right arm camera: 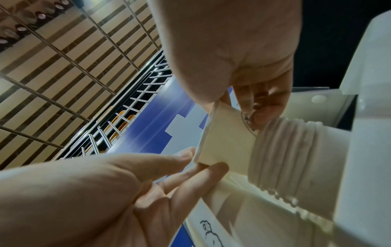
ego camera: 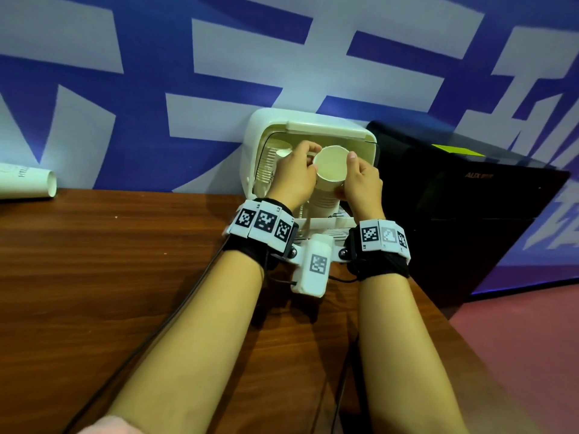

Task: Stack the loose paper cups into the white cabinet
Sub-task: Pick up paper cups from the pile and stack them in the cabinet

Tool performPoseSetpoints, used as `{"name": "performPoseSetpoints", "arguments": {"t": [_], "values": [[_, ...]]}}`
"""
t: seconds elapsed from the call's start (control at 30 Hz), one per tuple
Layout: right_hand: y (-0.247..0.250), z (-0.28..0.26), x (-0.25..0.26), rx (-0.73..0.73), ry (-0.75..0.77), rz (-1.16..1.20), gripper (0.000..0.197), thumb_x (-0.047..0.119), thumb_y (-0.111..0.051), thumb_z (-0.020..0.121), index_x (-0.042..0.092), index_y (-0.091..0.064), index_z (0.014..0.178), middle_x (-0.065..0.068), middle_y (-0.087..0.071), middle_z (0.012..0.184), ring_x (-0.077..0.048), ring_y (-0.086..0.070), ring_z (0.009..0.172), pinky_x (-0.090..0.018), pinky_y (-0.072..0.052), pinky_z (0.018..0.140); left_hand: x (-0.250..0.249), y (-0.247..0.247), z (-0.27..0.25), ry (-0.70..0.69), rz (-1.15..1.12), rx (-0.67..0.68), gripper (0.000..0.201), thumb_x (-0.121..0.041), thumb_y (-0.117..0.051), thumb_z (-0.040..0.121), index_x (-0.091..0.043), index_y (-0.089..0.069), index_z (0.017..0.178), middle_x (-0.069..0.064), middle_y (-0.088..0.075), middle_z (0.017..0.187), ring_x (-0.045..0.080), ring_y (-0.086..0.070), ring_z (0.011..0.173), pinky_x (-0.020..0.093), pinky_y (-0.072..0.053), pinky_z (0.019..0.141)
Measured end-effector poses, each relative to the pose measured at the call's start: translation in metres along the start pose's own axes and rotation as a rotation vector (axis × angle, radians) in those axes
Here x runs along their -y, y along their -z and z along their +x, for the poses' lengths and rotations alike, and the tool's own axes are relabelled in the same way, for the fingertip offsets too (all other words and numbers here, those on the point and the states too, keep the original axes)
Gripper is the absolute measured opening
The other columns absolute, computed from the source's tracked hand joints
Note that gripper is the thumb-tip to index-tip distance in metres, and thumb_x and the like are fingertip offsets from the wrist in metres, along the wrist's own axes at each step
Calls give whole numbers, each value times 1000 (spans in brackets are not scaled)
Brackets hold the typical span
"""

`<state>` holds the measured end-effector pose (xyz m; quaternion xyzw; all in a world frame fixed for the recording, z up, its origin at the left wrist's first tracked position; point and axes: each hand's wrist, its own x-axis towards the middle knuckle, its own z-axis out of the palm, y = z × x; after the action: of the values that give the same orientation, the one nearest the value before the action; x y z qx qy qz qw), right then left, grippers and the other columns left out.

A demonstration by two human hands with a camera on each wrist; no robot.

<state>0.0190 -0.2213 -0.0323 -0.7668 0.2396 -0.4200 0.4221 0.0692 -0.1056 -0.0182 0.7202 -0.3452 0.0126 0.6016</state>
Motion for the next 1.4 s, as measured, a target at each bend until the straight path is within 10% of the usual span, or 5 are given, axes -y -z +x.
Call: {"name": "performPoseSetpoints", "arguments": {"t": [0.63,0.77,0.83,1.0,1.4], "values": [[-7,5,-16,-30,-60,115,32,31,-31,104,11,-52,118,-14,-62,105,-23,-63,74,-12,-41,40,-4,-10,-7,-7,465,260,50,-13,-37,102,-2,-24,148,10,-18,158,23,-18,145,27,-14,114],[-12,6,-21,-43,-41,74,28,32,-39,102,16,-56,118,-5,-62,109,-28,-65,91,-25,-55,61,-3,-11,-9,21,495,310,48,-12,-37,100,-2,-27,146,13,-22,156,26,-24,142,29,-19,112],[-13,6,-24,-35,-48,60,24,31,-42,100,18,-57,115,-5,-64,107,-28,-66,92,-41,-58,76,-2,-12,-9,55,540,358,53,-13,-38,100,-1,-21,148,15,-10,159,28,-20,144,32,-17,115],[-12,8,-33,-27,-88,70,20,22,-48,100,10,-61,110,-7,-66,88,-16,-62,66,-16,-49,50,0,-15,-16,112,609,480,70,-4,-40,95,4,1,151,12,20,158,26,2,148,33,-8,120],[-13,5,-34,-6,-143,89,19,21,-47,100,8,-60,108,-2,-60,73,-9,-54,51,-18,-44,46,4,-23,-17,130,702,504,78,1,-43,92,4,11,148,13,27,156,24,15,147,35,-2,121]]}}
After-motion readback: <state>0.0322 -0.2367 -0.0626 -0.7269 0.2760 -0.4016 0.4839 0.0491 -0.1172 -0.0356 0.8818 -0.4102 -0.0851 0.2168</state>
